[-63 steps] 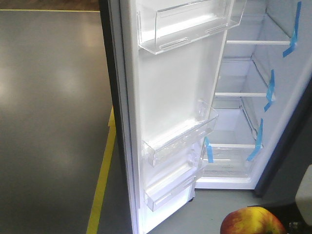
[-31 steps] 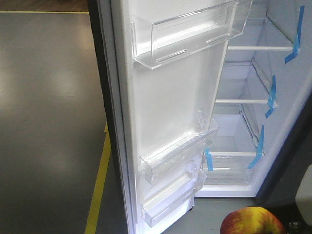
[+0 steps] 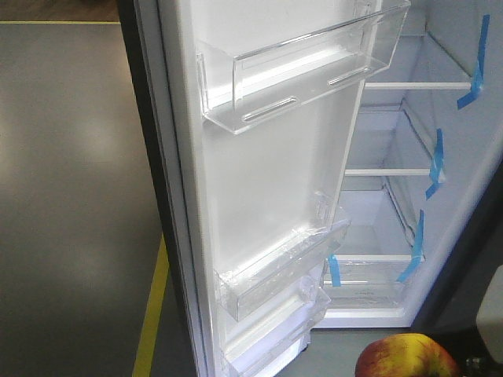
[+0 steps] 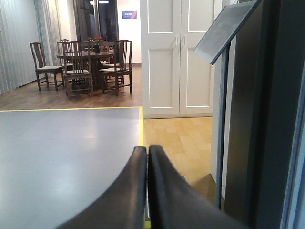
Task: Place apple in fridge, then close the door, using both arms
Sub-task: 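Approach the refrigerator door bins, holding the apple in the right gripper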
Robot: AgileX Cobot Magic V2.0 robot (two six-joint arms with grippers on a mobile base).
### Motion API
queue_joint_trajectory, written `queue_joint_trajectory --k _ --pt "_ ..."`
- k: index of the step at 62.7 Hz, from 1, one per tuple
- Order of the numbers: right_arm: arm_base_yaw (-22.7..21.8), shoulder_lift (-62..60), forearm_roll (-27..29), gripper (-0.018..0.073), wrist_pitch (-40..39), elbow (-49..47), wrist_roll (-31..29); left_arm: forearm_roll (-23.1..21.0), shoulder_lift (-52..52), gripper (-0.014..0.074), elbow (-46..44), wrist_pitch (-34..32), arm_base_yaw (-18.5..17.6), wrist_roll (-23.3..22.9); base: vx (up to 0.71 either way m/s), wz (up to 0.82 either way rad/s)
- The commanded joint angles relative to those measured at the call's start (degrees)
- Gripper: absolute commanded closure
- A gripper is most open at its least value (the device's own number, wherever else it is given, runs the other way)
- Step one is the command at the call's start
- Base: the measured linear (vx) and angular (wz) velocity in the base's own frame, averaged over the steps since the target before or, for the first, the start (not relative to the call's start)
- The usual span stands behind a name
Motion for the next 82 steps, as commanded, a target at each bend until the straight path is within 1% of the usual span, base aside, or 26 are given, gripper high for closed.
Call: queue_joint_trajectory --k 1,43,82 --pt "0.04 -0.15 1.40 0.0124 -3.15 -1.61 -0.32 -0.42 -0.97 0.0603 1.23 -4.04 0.00 -0.20 0.08 -0.04" --pt "0.04 -0.15 1.40 0.0124 -3.20 -1.61 -0.32 -0.42 -0.97 0.0603 1.23 -4.04 0.00 -0.20 0.06 -0.04" --pt "0.04 -0.15 1.63 0.0124 -3.14 -1.61 -0.32 -0.42 -0.97 0.0603 1.23 -4.04 0.00 -0.20 0.00 -0.01"
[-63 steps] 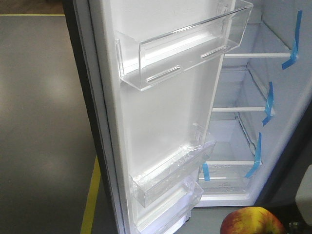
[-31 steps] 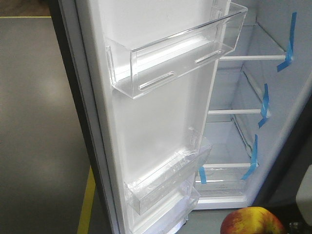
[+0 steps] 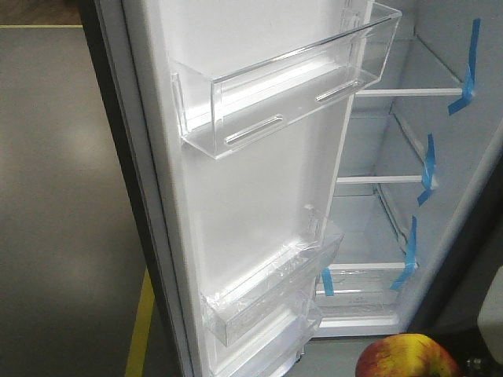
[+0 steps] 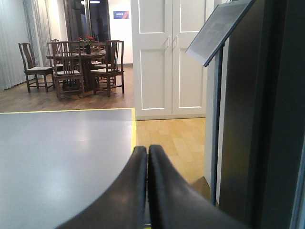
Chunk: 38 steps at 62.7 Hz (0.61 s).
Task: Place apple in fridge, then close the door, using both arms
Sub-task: 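Approach the refrigerator door bins, holding the apple in the right gripper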
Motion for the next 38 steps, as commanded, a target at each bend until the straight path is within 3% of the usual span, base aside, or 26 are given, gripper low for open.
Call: queue_joint_trajectory --k 1,38 --pt "0.04 0.02 1.56 0.0124 -3.21 -1.61 -0.32 -0.42 -0.97 0.0603 1.23 -4.04 0.00 -0.20 0.00 0.00" --pt "0.04 0.02 1.12 0.0124 -4.29 -1.61 -0.42 -0.42 -0.97 0.0603 1.23 -4.04 0.00 -0.20 0.00 0.00"
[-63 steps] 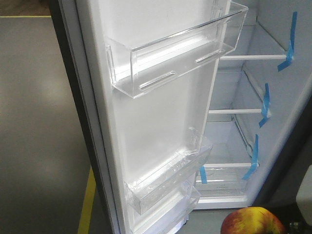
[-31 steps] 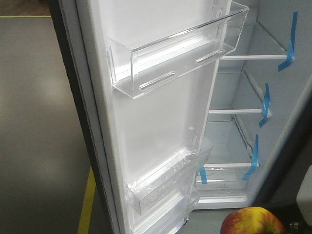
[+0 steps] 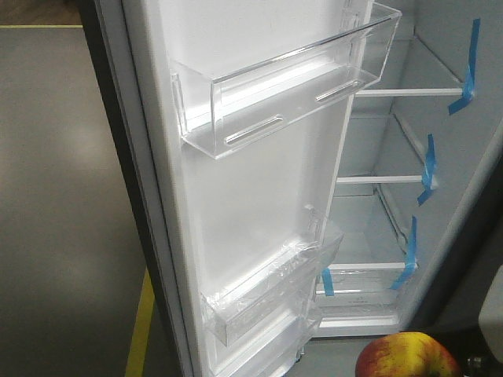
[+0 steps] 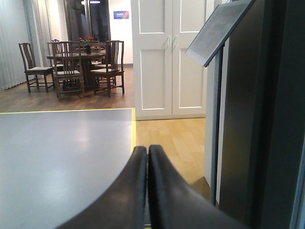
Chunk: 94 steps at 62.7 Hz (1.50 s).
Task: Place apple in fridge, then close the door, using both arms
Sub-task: 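Approach the refrigerator door bins, holding the apple in the right gripper, then raise the right gripper and lower the apple into the upper door bin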
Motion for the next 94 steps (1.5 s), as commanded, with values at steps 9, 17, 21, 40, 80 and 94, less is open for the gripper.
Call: queue_joint_trajectory --k 9,17,21,40,80,94 --pt "-0.08 0.41 -2.30 0.0133 -6.73 -2.21 1.92 -0.42 -0.97 0.0603 1.23 -4.04 0.00 -0.20 0.00 0.00" --pt "-0.08 3.07 -12.07 0.0161 -6.41 -6.65 10.63 -0.42 -0.97 0.0603 1.23 -4.04 0.00 -0.20 0.00 0.00" --pt "-0.08 4.88 -17.94 0.0178 -4.68 -9.92 14.75 -0.42 -0.97 0.0603 1.23 -4.04 0.00 -0.20 0.00 0.00" --pt "-0.08 16.02 -36.40 0.0204 5.23 -31.50 23.34 -0.42 -0.97 0.0603 1.23 -4.04 0.00 -0.20 0.00 0.00" --pt "-17.11 47.01 -4.62 0.0202 9.72 -76.79 -0.09 -0.42 -0.97 0.0603 1.23 -4.04 0.00 -0.20 0.00 0.00" --pt "-17.24 52.52 1.91 0.0202 1.81 -78.94 -4.66 -0.42 -0.97 0.0603 1.23 -4.04 0.00 -0.20 0.00 0.00"
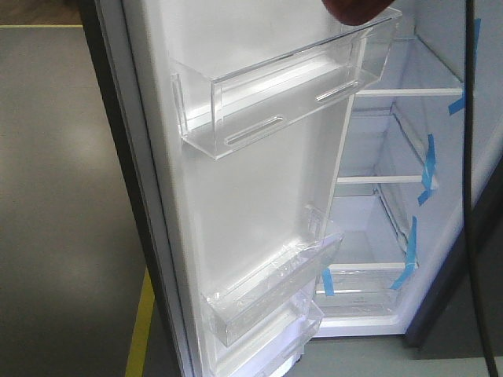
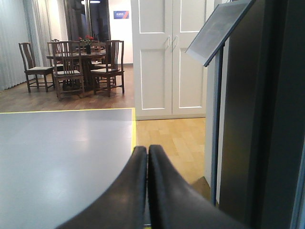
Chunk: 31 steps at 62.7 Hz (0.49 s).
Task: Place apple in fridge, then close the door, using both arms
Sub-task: 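Raise the right gripper and lower the apple into the upper door bin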
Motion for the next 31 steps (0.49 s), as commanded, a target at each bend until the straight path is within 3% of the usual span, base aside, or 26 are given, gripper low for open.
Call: queue_joint_trajectory --k 1,11,31 --pt "-0.43 0.03 4.82 0.0202 -8.51 -2.09 -2.92 -0.42 -0.97 0.0603 1.23 -4.04 0.00 -0.20 0.00 0.00" --pt "-0.43 2.51 8.59 0.0202 -11.18 -2.09 -6.93 -0.42 -0.97 0.0603 1.23 -4.04 0.00 -0.20 0.00 0.00" --pt "-0.43 6.24 8.33 0.0193 -9.47 -2.09 -7.01 -0.42 -0.97 0.0603 1.23 -4.04 0.00 -0.20 0.00 0.00"
